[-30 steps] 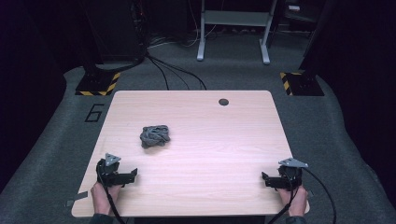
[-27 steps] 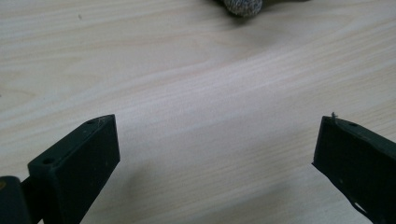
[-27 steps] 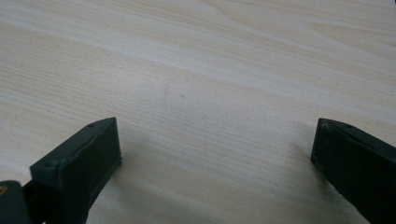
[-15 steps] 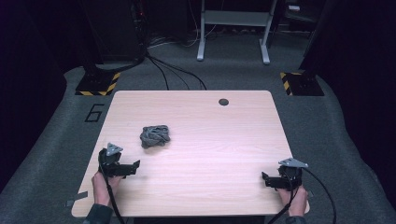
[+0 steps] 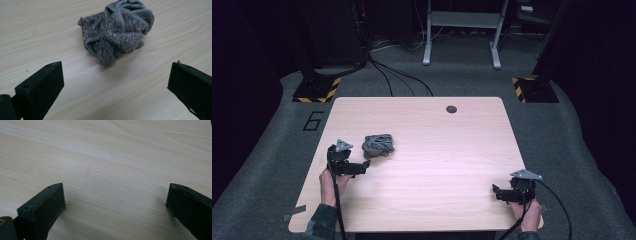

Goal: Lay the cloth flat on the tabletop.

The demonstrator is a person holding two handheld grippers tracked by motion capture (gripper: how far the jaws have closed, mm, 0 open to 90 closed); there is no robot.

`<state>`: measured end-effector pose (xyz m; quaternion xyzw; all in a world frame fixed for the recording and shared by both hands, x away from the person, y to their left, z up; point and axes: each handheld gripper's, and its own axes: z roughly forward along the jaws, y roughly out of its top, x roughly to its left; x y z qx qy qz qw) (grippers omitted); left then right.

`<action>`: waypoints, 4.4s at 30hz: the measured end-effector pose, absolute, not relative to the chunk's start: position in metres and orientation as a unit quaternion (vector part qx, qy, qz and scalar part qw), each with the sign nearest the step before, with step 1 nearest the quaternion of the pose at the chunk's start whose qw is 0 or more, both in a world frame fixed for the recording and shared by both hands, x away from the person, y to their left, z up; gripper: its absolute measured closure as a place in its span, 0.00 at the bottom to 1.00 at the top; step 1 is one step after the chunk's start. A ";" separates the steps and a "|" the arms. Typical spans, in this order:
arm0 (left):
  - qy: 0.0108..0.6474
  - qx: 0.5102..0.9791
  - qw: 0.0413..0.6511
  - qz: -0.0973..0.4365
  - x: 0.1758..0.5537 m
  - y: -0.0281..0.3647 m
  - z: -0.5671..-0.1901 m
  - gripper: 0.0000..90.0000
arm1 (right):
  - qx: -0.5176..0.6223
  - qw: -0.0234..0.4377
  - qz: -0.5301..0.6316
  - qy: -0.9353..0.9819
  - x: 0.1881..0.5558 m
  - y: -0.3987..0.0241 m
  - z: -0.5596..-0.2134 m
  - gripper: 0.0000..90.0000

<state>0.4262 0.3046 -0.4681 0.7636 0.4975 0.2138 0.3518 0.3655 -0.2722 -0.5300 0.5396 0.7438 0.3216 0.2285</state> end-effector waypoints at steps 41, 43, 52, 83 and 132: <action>0.505 0.779 0.341 0.146 0.500 0.285 -0.482 0.20 | 0.538 0.229 0.319 0.746 0.365 -0.273 -0.530 0.02; 0.509 0.777 0.344 0.138 0.501 0.284 -0.484 0.23 | 0.538 0.229 0.319 0.746 0.365 -0.273 -0.530 0.02; 0.497 0.789 0.332 0.141 0.499 0.280 -0.493 0.63 | 0.540 0.230 0.320 0.744 0.365 -0.273 -0.530 0.03; 0.422 0.783 0.412 0.196 0.471 0.256 -0.422 0.83 | 0.538 0.231 0.319 0.746 0.365 -0.273 -0.530 0.03; 0.395 0.825 0.396 0.076 0.453 0.223 -0.489 0.37 | 0.392 0.169 0.382 0.820 0.417 -0.115 -0.460 0.45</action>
